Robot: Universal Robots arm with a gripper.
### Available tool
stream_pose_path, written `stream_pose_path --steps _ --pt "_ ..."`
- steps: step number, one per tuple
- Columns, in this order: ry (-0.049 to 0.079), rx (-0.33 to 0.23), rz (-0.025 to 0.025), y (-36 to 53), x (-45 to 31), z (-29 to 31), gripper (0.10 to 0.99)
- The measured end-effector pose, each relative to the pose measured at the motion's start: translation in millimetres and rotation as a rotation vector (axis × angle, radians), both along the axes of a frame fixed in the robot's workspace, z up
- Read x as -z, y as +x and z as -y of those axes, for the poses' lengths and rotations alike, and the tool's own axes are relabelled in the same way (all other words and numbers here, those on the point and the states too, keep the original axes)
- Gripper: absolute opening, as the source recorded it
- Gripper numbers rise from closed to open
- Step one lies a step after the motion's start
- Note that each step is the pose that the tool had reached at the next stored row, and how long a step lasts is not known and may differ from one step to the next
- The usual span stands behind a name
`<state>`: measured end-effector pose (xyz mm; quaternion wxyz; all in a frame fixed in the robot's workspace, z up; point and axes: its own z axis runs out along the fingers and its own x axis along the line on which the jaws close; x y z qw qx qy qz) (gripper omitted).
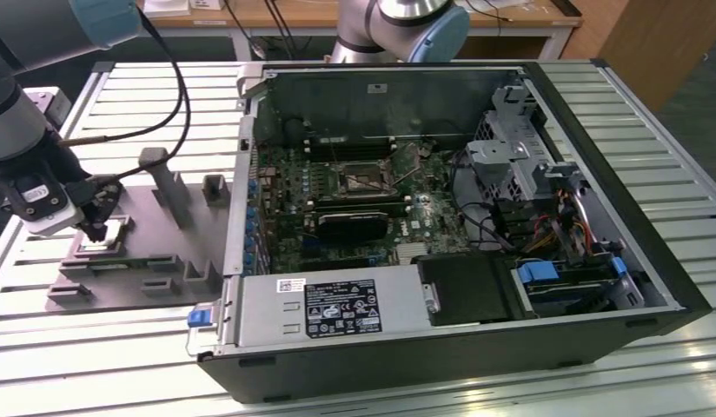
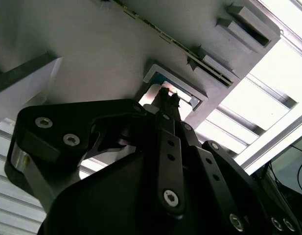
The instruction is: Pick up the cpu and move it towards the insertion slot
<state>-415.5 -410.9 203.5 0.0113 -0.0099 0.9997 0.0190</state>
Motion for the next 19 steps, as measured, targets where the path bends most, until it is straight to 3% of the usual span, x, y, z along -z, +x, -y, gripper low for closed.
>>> stream_pose_path --steps 7,12,13,15,16,18,19 --pt "0.000 0.000 0.0002 0.0 0.1 0.0 0.114" --pt "0.000 0.000 0.0004 0.0 0.1 0.0 0.353" --pt "0.000 0.000 0.0003 0.0 0.1 -0.1 0.353" --pt "0.000 0.000 0.0003 0.0 0.1 0.0 0.467" --pt "0.000 0.000 0.0003 0.0 0.1 0.0 0.467" --pt "0.000 0.000 0.0003 0.0 0.1 0.0 0.584" --pt "0.000 0.000 0.0004 0.0 0.1 0.0 0.584"
